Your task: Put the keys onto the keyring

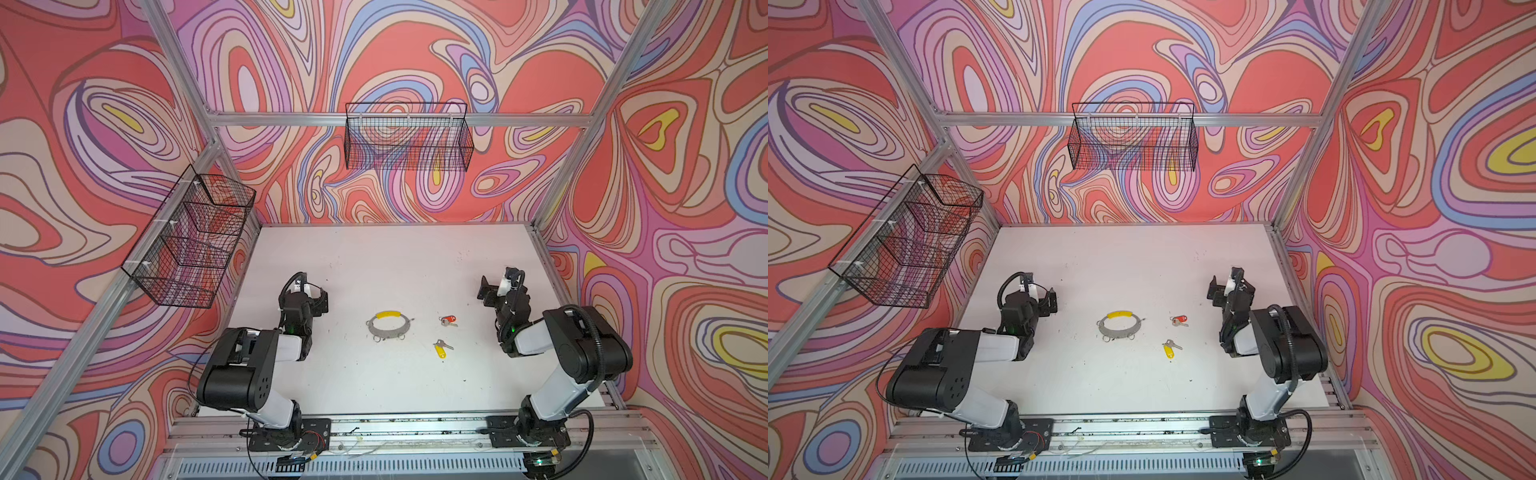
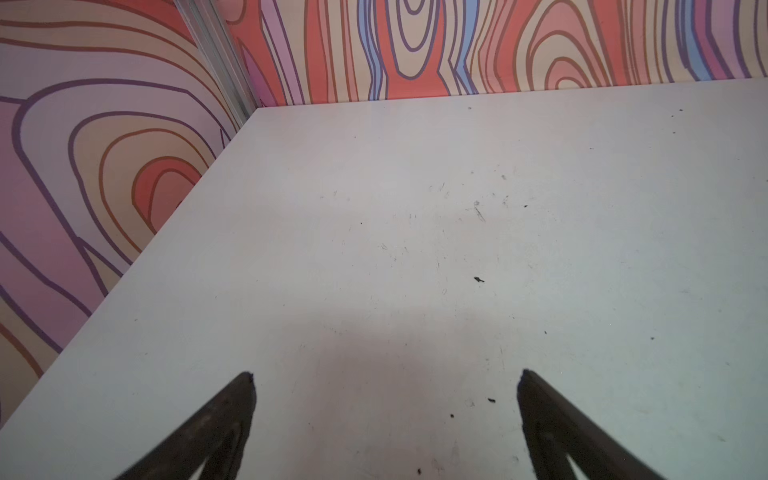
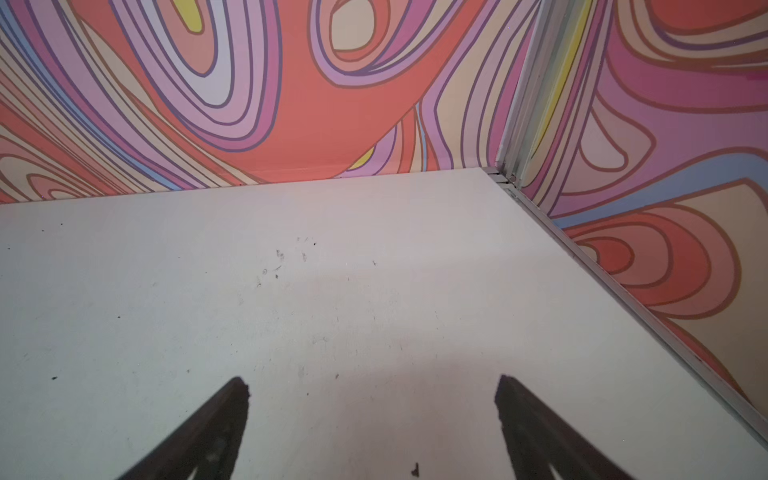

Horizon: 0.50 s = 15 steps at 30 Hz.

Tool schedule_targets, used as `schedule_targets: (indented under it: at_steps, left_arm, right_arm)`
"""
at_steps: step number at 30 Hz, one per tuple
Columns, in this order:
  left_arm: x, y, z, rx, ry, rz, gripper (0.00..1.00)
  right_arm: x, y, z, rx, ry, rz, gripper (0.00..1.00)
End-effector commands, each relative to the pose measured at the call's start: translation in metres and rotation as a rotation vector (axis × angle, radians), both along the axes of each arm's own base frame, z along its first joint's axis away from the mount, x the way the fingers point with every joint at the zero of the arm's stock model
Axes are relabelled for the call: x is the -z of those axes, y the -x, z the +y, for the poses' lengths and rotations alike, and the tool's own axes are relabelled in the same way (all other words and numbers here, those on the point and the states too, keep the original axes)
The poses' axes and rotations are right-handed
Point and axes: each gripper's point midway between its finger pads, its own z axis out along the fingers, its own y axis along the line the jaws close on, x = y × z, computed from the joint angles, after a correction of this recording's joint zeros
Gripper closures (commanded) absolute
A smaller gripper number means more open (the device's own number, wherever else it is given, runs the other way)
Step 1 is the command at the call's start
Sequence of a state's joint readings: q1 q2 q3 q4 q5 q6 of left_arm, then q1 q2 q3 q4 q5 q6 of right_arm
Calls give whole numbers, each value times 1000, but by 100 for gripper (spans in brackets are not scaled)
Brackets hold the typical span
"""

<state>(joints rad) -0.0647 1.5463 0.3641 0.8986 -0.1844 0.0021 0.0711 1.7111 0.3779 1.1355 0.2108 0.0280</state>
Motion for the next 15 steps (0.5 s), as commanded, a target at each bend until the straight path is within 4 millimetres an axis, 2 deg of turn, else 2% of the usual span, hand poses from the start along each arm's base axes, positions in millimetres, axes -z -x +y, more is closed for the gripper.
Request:
schedule_targets:
  at_steps: [1,15]
  left_arm:
    - [-6,-3,4,-19,7,-28,0]
    - [-5,-3,3,-17,9,-24,0]
  right_arm:
    - [-4,-3,-1,-1,2,-11,2]
    - [-2,-3,-1,-3,-3,-5,2]
